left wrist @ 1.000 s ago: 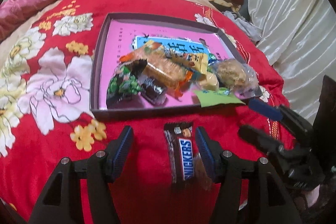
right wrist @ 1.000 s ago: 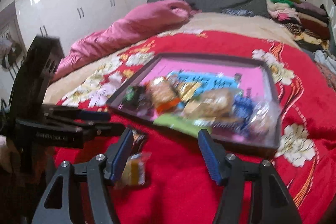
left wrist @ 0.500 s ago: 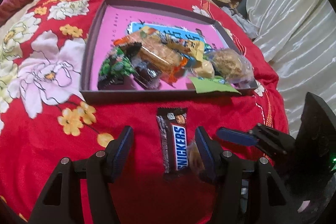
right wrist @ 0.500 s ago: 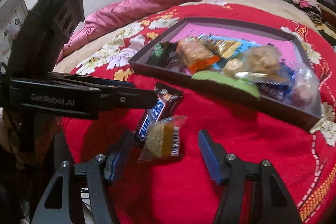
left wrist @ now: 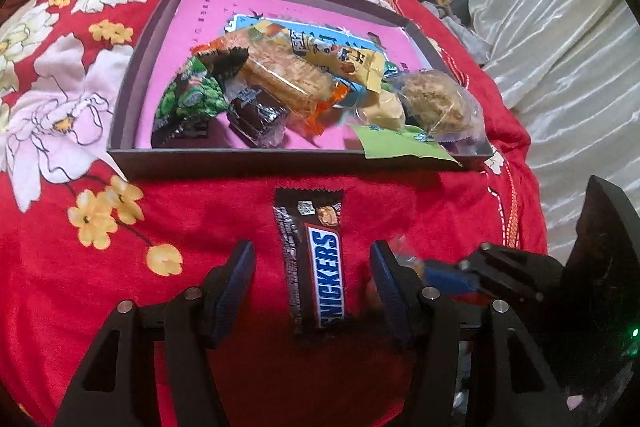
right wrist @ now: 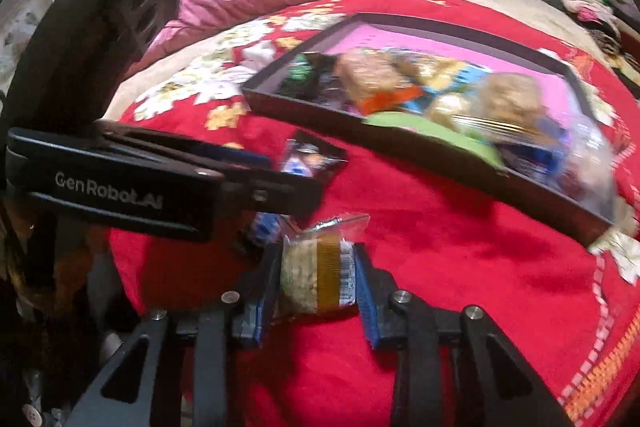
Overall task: Organize snacks
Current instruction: 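Carry the Snickers bar into the tray with the left tool while the right tool carries the pastry bag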
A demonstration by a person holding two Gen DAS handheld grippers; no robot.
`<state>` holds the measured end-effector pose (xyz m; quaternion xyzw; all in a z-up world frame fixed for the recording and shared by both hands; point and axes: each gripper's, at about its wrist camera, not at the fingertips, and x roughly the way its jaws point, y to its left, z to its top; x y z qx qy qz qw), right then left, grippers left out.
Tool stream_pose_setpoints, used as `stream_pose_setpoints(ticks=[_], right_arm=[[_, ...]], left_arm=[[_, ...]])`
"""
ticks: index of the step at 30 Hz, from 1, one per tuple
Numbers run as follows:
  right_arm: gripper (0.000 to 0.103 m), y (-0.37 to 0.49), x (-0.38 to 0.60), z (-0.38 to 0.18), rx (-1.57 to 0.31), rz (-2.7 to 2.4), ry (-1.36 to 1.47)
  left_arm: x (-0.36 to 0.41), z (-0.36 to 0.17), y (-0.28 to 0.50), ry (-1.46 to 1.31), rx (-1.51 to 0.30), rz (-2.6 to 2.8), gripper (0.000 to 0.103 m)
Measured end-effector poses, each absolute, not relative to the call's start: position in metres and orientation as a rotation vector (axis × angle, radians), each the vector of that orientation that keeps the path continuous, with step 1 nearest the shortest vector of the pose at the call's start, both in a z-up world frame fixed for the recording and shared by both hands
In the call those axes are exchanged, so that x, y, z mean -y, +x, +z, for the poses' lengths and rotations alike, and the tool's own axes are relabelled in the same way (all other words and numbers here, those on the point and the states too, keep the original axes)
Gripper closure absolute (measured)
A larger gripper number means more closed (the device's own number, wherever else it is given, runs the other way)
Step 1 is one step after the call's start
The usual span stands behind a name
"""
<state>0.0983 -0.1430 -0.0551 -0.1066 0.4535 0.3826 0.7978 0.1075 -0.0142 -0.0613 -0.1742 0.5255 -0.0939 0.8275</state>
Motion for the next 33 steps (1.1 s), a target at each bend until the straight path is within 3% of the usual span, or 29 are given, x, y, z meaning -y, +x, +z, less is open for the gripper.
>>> stream_pose_setpoints(ticks=[7, 19, 33], right_arm=[[0.068, 0.116, 0.174, -0.047, -0.948, 0.695, -0.135], [0.068, 0.118, 0.206, -0.002, -0.724, 0.728, 0.069], [0.068, 0.136, 0.194, 0.012, -0.623, 0.73, 0.068]], left_arm=[[0.026, -0.072, 0.112, -0.326, -1.138, -0.17, 0.071], [0.016, -0.027, 0.104, -0.329, -1.012, -0.18, 0.072], [-0.001, 0.009, 0.125, -0.308, -0.907, -0.127, 0.072]])
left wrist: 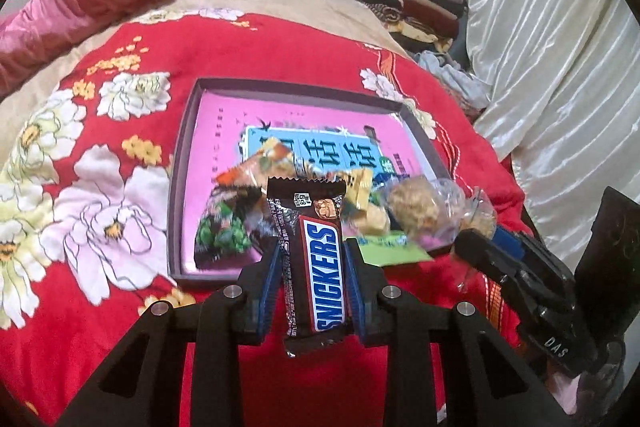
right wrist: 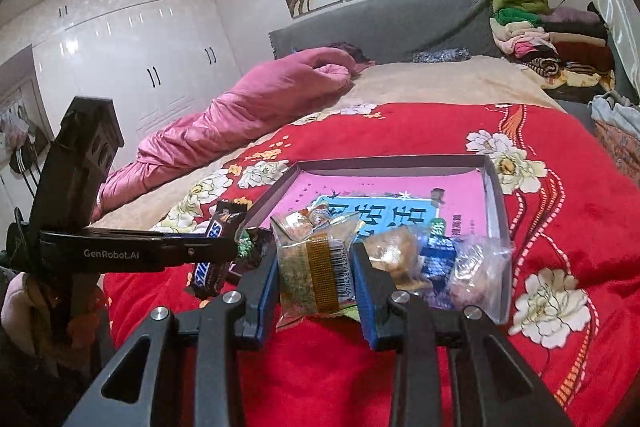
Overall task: Organize snacks
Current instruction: 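Carry the Snickers bar into the tray with the left tool while the right tool carries the pastry bag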
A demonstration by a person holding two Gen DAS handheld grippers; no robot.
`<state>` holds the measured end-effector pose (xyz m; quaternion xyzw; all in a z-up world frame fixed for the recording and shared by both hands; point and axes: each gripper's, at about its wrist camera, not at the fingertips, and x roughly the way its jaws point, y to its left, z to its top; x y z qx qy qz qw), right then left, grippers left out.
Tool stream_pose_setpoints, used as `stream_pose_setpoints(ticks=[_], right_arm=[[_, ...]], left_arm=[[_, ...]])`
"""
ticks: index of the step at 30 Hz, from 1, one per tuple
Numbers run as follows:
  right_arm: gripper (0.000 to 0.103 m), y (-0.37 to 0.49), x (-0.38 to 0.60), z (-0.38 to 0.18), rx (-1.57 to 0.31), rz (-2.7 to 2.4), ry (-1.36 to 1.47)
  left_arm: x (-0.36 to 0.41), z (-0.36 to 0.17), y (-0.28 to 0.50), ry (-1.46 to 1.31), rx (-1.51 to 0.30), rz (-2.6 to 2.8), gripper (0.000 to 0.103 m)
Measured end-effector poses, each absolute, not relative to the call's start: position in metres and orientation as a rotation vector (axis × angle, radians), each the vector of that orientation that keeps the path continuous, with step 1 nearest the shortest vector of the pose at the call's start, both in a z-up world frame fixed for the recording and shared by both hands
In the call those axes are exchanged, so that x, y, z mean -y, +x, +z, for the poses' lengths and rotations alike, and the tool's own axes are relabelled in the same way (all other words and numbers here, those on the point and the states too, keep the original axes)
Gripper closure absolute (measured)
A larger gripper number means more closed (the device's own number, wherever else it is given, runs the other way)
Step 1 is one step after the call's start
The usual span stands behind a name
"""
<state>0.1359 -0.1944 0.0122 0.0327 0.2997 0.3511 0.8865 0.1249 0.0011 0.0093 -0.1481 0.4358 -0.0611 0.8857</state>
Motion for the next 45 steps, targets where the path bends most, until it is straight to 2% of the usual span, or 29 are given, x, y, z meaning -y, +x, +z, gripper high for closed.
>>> stream_pose_setpoints(ticks=[45], right_arm=[[0.068, 0.173, 0.153, -0.018, -0.696, 0.707, -0.052]], left_arm=[[0.012, -0.017, 0.157, -0.267, -0.959, -0.094, 0.072]])
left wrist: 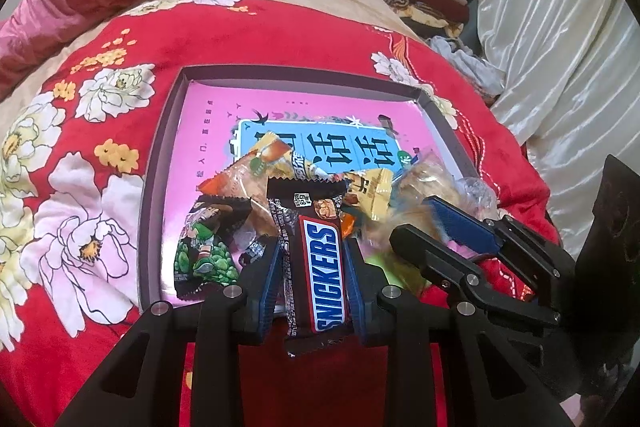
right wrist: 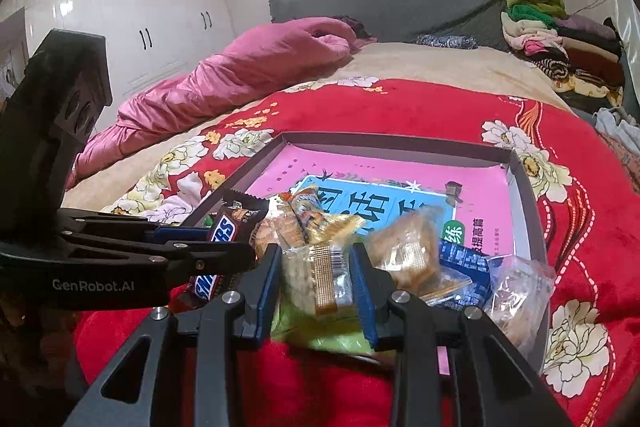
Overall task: Organize snacks
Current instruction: 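Carry the Snickers bar into the tray with the left tool while the right tool carries the pastry bag, then release the Snickers bar with the left tool while the right tool releases the pastry bag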
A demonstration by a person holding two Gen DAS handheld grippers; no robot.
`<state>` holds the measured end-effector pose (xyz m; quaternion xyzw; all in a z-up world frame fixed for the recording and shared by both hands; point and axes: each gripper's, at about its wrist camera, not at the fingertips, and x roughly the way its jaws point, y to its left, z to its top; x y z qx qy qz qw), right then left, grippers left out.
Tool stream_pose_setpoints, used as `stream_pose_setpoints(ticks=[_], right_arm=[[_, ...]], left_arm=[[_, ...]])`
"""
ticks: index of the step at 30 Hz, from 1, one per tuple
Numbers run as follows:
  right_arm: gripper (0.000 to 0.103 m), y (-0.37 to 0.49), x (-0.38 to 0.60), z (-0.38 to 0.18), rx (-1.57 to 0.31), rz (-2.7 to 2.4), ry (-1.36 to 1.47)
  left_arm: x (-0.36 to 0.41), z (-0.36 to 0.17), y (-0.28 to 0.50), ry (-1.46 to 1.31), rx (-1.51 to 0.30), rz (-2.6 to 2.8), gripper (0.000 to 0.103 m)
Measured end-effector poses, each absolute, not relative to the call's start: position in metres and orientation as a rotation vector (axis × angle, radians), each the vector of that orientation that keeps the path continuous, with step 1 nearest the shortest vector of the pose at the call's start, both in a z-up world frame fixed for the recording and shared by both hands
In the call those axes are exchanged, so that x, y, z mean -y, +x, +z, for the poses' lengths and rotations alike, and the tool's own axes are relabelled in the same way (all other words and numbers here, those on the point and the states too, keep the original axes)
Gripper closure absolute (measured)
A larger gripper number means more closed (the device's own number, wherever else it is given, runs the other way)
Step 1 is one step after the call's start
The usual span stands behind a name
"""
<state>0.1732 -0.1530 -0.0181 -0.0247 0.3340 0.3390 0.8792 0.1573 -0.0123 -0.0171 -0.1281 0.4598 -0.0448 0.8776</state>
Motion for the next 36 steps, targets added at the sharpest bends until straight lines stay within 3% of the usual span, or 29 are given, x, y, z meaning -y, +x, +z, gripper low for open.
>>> stream_pose_setpoints(ticks=[25, 36], right_arm=[[0.064, 0.167, 0.16, -0.009, -0.661, 0.699, -0.053], [0.063, 0.167, 0.165, -0.006, -0.647, 0.685, -0.045]], left_arm=[[0.012, -0.02, 0.158, -0.268, -0.96, -0.092, 0.071], [0.007, -0.021, 0.159, -0.283, -0.958, -0.074, 0.058]])
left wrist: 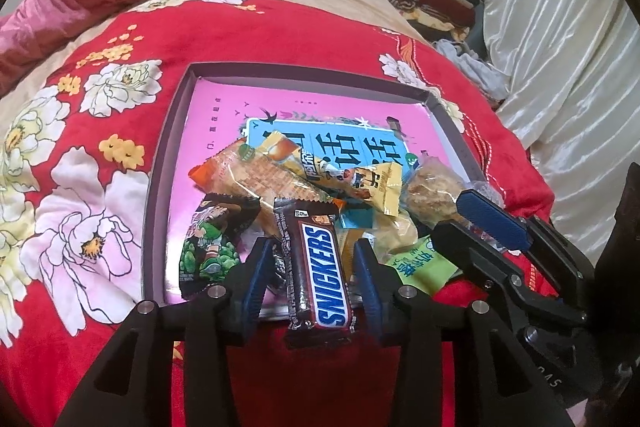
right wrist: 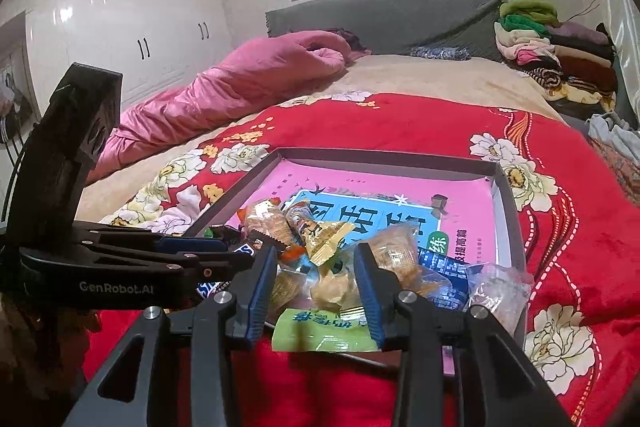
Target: Organize snacks
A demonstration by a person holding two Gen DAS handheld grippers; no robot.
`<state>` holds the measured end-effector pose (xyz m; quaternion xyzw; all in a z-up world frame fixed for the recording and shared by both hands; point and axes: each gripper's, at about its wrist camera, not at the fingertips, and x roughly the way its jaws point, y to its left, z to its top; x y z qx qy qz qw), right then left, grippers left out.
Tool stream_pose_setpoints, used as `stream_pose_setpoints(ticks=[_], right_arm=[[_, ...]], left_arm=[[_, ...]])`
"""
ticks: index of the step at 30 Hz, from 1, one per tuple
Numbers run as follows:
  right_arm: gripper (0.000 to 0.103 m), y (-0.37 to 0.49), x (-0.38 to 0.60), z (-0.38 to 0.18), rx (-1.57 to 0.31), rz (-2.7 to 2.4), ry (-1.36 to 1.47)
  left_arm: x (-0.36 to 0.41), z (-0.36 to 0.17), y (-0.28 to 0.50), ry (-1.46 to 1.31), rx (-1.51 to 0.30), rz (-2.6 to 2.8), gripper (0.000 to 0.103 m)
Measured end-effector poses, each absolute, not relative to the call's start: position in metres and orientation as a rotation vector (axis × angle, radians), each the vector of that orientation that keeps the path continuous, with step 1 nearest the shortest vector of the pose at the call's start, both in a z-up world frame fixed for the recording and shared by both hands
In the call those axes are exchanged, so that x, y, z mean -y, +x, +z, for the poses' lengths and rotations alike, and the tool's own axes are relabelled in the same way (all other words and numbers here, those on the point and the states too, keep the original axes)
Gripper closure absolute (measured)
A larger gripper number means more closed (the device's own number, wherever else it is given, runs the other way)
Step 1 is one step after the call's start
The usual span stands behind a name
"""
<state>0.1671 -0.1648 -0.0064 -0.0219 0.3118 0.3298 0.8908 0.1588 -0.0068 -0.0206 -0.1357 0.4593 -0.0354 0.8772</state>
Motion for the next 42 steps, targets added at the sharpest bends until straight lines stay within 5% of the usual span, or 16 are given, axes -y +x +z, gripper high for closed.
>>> stream_pose_setpoints(ticks=[18, 30, 42], right_arm=[[0.044, 0.161, 0.179, 0.006, -0.577, 0.606, -0.044], [0.004, 0.127, 0.195, 0.026, -0.494, 0.517, -0.025], [0.001, 0.097, 0.201, 0.024, -0.575, 0.428, 0.003]], left_arm=[[0.004, -0.006, 0.15, -0.28, -0.905, -0.061, 0.029], [0.001, 0.011, 0.122, -0.252, -0.866, -0.048, 0.022], [0.003, 0.012, 0.081, -0.24, -0.863, -0.047, 0.02]])
